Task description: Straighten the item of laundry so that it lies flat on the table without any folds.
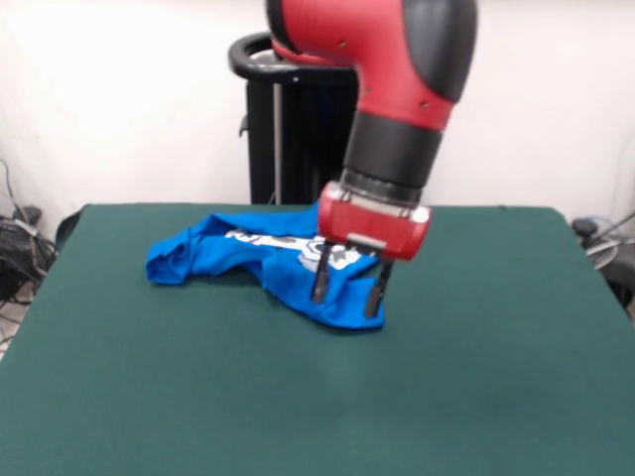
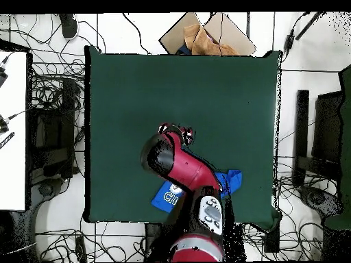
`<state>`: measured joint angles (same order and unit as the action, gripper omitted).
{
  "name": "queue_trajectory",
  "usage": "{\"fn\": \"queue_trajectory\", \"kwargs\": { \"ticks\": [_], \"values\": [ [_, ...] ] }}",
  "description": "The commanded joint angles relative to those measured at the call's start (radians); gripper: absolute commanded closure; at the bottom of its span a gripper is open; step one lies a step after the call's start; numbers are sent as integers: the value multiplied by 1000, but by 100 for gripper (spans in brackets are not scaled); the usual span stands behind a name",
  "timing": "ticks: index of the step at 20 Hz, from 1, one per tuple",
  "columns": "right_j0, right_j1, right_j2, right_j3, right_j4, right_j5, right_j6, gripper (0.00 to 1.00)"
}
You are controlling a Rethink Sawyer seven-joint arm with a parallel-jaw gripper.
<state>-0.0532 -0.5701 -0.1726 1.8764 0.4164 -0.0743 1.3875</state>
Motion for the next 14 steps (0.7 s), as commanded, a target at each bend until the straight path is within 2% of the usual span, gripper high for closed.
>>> {"fn": "queue_trajectory", "kwargs": {
  "ticks": [1, 6, 10, 14],
  "values": [
    [-56, 17, 150, 78, 4, 89, 255, 0],
    [-37, -28, 142, 116, 20, 180, 250, 0],
    [-116, -42, 230, 119, -9, 298, 176, 0],
    [-148, -46, 277, 146, -24, 307, 156, 0]
  ]
}}
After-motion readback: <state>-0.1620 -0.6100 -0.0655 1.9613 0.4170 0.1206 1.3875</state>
